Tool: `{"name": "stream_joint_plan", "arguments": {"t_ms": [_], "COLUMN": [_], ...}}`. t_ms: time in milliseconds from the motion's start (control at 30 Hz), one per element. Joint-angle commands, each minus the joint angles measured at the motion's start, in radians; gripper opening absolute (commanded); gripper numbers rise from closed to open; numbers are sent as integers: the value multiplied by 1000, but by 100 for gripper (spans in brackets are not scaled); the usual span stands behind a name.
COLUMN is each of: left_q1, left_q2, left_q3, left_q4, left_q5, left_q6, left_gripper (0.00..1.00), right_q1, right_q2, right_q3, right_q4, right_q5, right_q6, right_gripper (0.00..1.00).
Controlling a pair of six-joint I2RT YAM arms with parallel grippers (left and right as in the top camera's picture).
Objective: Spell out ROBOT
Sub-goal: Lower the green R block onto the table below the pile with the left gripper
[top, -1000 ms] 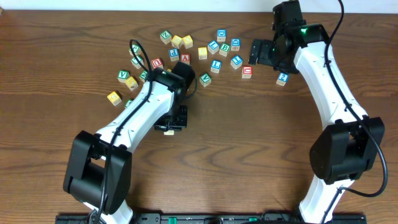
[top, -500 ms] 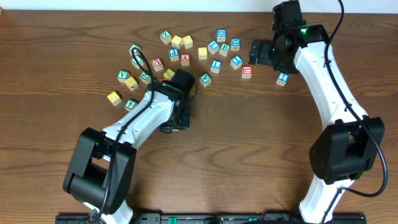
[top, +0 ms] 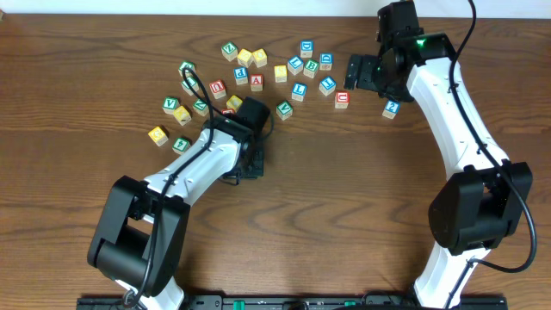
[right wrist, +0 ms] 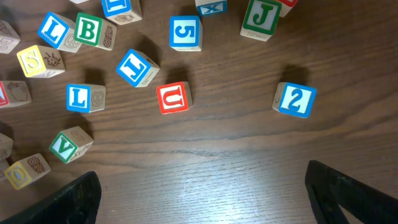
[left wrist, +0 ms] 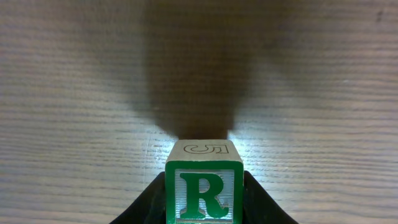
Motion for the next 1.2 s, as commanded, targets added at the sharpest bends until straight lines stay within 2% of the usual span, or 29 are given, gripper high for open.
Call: {"name": "stream_joint_plan", "arguments": {"t_ms": [0, 1167], "left_q1": [2, 2], "left_q2": [-11, -11], "left_q3": [-11, -19], "left_q4": [3, 41], "left_q5": [7, 19], "left_q6": [-5, -5], "left_gripper": [23, 24], "right_q1": [10, 10], "right_q2": [5, 5], "right_q3": [18, 18], "right_q4": [-1, -1], "right_q5": [2, 2], "right_q6": [8, 8], "right_gripper": [99, 99]}}
